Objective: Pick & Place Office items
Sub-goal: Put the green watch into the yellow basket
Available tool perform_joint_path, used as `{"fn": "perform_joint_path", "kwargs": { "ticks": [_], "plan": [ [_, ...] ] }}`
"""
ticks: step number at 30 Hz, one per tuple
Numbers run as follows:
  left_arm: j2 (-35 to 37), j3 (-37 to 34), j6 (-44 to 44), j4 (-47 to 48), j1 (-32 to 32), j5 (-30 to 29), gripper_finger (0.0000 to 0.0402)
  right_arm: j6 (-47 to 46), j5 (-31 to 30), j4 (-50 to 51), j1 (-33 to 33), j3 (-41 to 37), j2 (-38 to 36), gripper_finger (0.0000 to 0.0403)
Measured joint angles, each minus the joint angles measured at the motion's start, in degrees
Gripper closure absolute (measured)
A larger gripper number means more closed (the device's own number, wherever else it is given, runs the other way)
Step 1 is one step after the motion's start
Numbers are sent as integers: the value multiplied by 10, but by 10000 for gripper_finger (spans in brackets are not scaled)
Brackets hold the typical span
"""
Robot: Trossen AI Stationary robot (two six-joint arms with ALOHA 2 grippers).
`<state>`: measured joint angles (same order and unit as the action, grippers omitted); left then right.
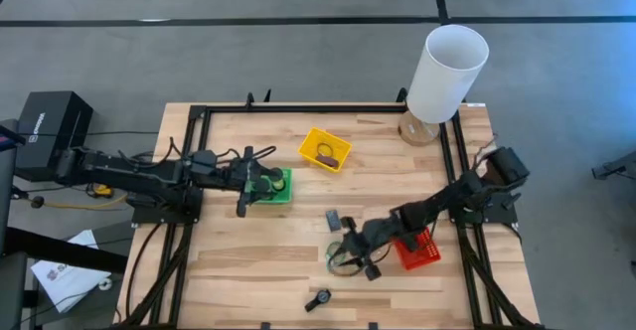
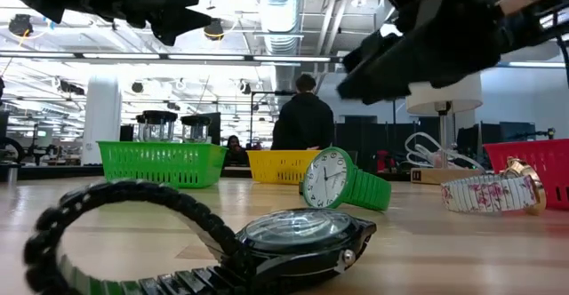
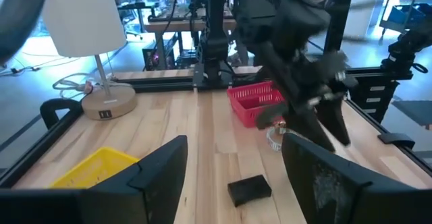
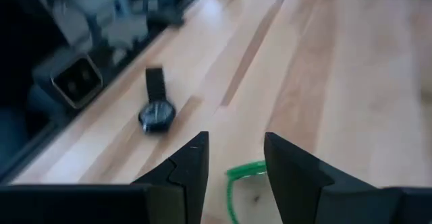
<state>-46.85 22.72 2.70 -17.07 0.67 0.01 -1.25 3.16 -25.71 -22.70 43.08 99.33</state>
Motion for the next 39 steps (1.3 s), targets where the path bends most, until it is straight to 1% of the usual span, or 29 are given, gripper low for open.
{"fn": "perform_joint_path", "kwargs": {
  "ticks": [5,9,14,16,19,24,25,27,30,33,37,39],
  "plan": [
    [0,0,0,-3,0,0,172,-7,0,233,-5,99,45,269],
    [0,0,0,-4,0,0,175,-12,-2,329,-1,160,81,269],
    [0,0,0,-7,0,0,175,-4,-2,339,14,197,126,270],
    [0,0,0,-7,0,0,174,-2,3,350,19,209,139,276],
    [0,0,0,-8,0,0,176,18,10,365,23,216,141,307],
    [0,0,1,-8,0,0,179,30,10,369,33,214,133,388],
    [0,0,1,-8,0,0,179,29,10,371,34,214,130,393],
    [0,0,1,-8,0,0,179,28,6,367,38,213,121,388],
    [0,0,0,-9,0,0,178,16,-29,329,42,213,106,390],
    [0,0,0,-10,0,0,181,-3,-78,296,53,214,100,396],
    [0,0,0,-10,0,0,184,-3,-171,337,77,225,73,395],
    [0,0,0,-10,0,0,186,3,-223,364,91,231,47,398]
  ]
}}
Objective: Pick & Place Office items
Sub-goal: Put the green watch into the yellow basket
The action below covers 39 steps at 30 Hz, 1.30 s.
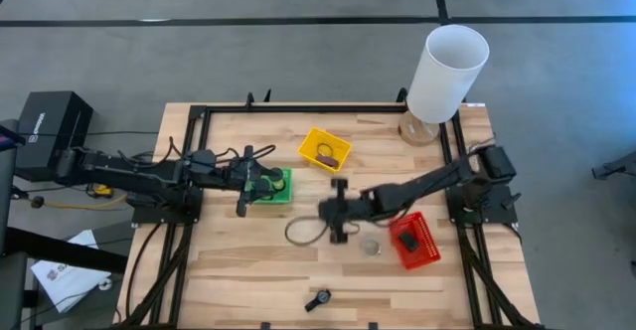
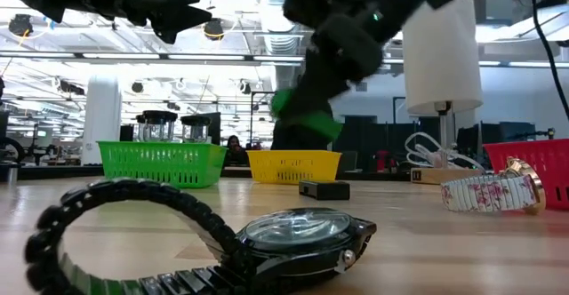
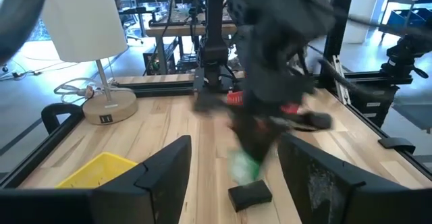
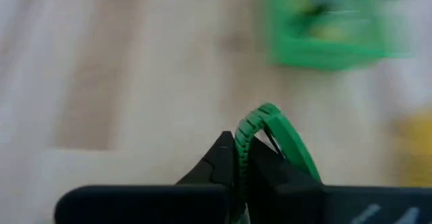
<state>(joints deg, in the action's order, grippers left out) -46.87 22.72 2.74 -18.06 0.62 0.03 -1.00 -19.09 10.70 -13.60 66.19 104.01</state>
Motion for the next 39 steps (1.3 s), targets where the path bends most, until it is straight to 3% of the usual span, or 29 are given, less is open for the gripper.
{"fn": "perform_joint_path", "kwargs": {
  "ticks": [4,8,14,19,26,30,39],
  "plan": [
    [0,0,-1,-1,0,0,186,15,-116,24,38,7,-42,395],
    [0,0,-2,-2,1,0,186,19,-139,20,106,8,-61,397],
    [0,0,-2,-3,1,0,186,-8,-52,-10,214,7,-17,394],
    [0,0,-3,-3,1,0,186,-5,13,-38,263,7,35,390],
    [0,0,-17,-4,1,0,186,-22,49,-44,289,7,51,382],
    [0,0,-17,-4,1,0,187,-59,70,-41,297,8,47,358],
    [0,0,-17,-4,1,0,182,-37,84,-40,297,11,46,301]
  ]
}}
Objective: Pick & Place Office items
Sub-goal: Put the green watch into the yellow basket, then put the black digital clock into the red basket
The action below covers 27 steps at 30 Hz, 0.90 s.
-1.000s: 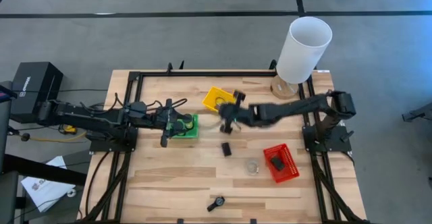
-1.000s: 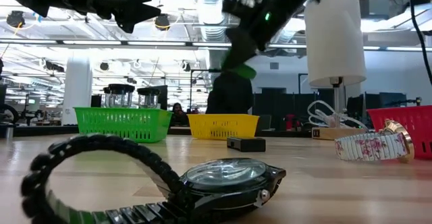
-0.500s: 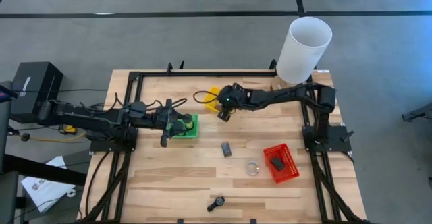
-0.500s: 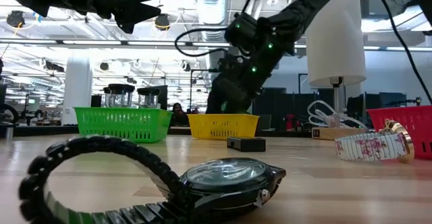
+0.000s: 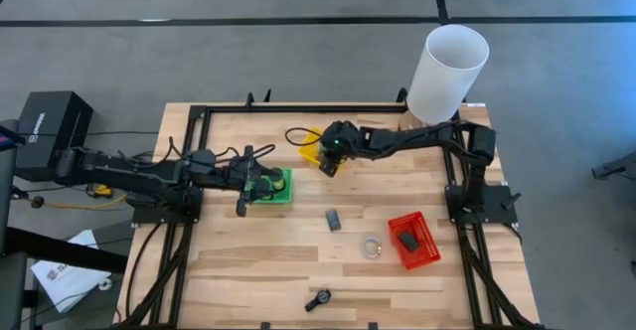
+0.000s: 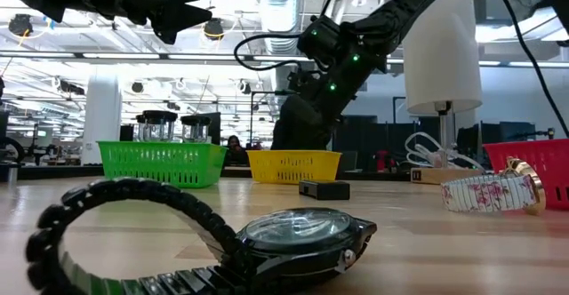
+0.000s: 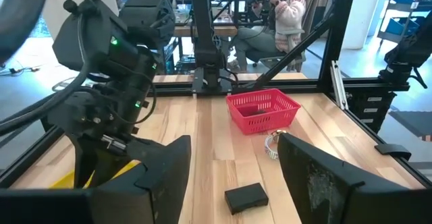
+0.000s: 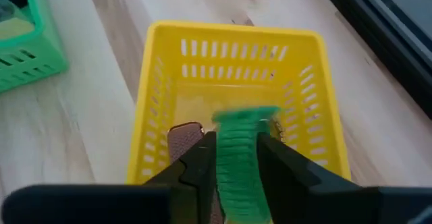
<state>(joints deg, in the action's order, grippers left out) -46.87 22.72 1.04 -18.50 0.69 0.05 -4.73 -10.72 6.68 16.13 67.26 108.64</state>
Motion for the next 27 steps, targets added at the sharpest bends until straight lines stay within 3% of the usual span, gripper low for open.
{"fn": "perform_joint_path", "kwargs": {
  "ticks": [8,13,21,27],
  "plan": [
    [0,0,0,0,0,0,184,-16,0,17,-19,0,0,244],
    [0,0,0,0,0,0,184,27,-17,114,-34,55,-8,212],
    [0,0,0,0,0,0,183,-154,19,406,-76,197,-9,188],
    [0,0,0,0,0,0,185,-225,30,455,-143,217,-8,186]
  ]
}}
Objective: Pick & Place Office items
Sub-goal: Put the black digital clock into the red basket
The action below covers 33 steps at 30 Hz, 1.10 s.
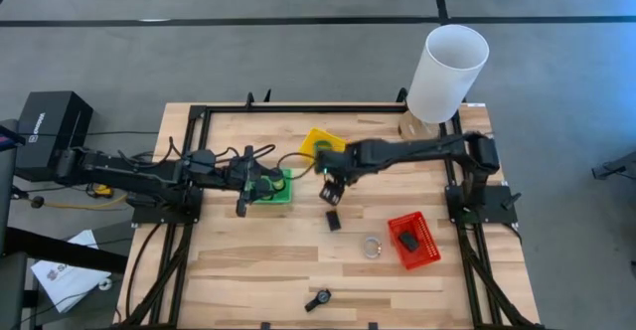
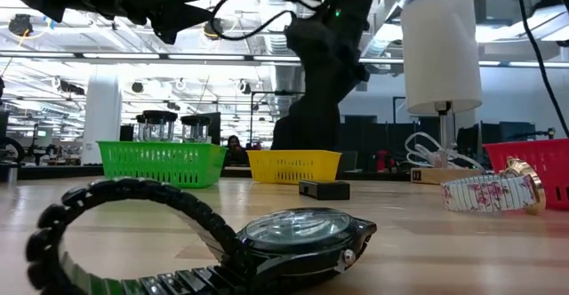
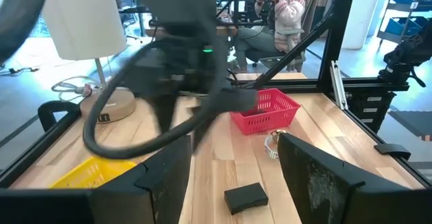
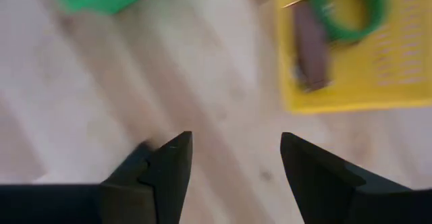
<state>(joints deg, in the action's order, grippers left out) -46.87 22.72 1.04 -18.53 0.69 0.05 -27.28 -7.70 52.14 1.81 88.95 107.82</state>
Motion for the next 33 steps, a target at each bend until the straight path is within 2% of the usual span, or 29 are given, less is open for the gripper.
{"fn": "perform_joint_path", "kwargs": {
  "ticks": [5,14,20,33],
  "plan": [
    [0,0,0,0,0,2,182,-66,37,-18,-63,-3,16,186],
    [0,0,0,-6,0,1,187,-242,39,-38,-129,-4,82,186],
    [0,0,0,-12,0,-1,186,-285,64,-47,-134,-3,125,186],
    [0,0,0,-20,1,0,188,-310,68,-35,-118,-3,121,186]
  ]
}}
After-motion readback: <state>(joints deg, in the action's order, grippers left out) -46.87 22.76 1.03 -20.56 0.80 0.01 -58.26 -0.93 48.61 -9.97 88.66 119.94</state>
